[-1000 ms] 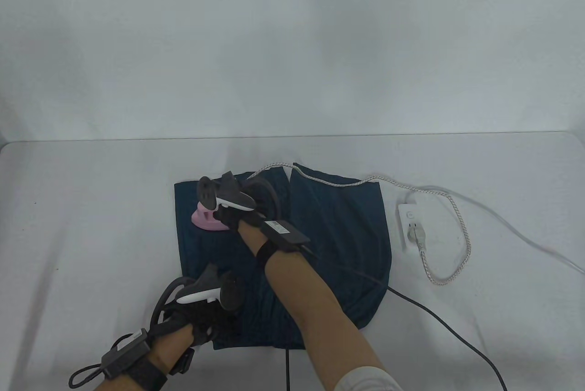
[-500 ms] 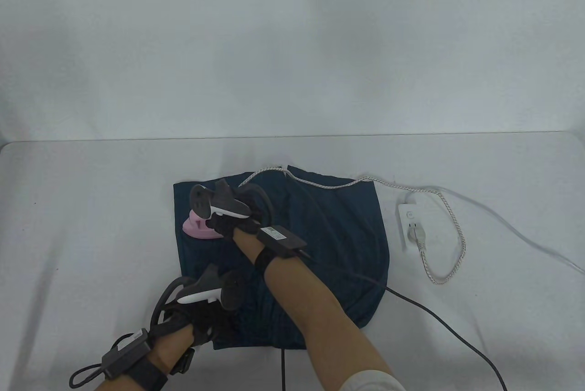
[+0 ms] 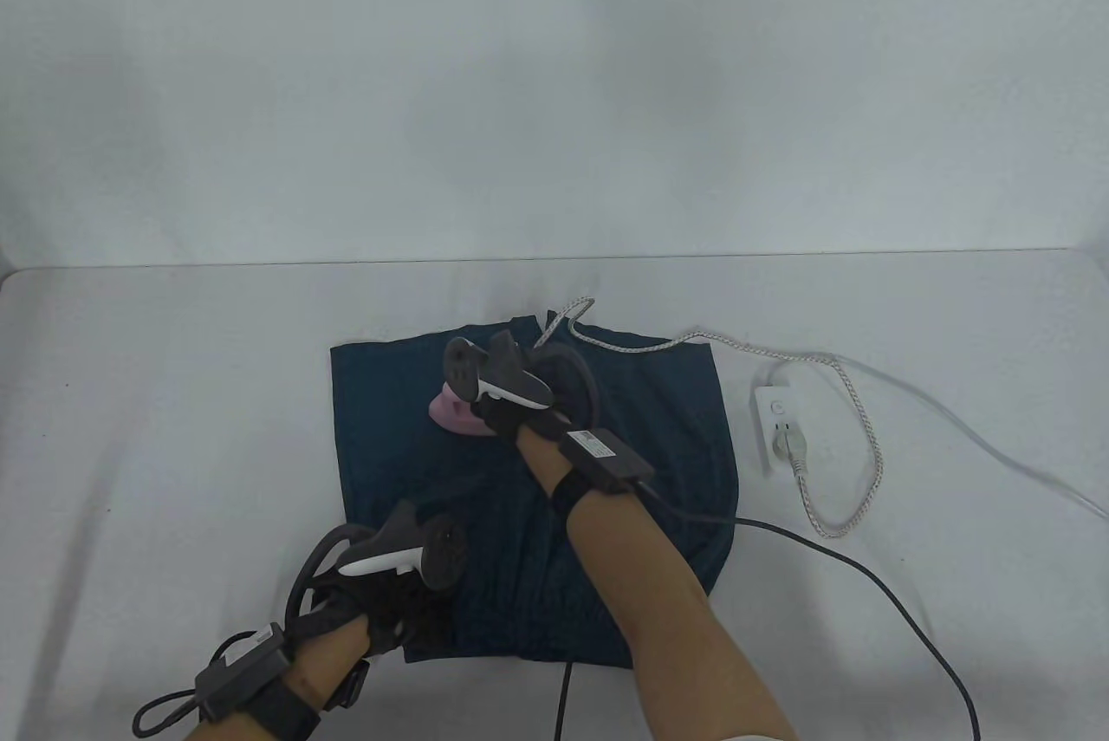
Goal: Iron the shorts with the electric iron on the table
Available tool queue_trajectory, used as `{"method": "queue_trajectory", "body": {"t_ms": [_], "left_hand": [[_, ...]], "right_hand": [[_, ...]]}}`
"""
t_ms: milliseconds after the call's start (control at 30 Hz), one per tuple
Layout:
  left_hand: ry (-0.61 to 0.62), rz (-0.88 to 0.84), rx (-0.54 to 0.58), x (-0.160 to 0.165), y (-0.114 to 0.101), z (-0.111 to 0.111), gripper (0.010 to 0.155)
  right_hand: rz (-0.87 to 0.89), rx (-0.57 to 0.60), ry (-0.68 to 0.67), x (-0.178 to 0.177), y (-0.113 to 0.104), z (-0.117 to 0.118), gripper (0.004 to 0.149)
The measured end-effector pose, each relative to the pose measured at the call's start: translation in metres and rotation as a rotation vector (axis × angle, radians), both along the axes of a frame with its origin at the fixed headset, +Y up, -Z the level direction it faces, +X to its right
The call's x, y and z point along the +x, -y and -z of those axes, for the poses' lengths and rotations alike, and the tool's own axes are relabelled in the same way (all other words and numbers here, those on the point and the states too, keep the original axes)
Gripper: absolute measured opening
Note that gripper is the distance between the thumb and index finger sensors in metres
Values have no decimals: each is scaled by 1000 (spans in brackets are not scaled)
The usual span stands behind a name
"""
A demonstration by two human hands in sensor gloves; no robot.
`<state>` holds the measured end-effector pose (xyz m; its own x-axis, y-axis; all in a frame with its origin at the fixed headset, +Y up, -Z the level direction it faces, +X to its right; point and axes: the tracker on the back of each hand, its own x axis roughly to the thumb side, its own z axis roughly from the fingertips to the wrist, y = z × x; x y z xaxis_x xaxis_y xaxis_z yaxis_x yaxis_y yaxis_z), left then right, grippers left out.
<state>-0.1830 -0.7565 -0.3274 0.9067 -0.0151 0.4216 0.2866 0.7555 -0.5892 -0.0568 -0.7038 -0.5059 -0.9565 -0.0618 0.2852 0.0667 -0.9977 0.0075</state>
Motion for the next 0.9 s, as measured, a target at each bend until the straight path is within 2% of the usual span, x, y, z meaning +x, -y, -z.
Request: {"method": "queue_trajectory", "body": {"t_ms": [167,400,633,900], "left_hand": [[0,0,0,0,0,0,75],[2,-2,-2,0,0,0,75],[2,1,-1,0,0,0,75],[4,2,0,0,0,0,75]], "right_hand": [[-29,1,46,28,-3,2,51],[4,-14,70,33,-2,2,51],[34,-22,16,2,-1,-1,52],[103,-59,-69,-56,3,-15,52]]}}
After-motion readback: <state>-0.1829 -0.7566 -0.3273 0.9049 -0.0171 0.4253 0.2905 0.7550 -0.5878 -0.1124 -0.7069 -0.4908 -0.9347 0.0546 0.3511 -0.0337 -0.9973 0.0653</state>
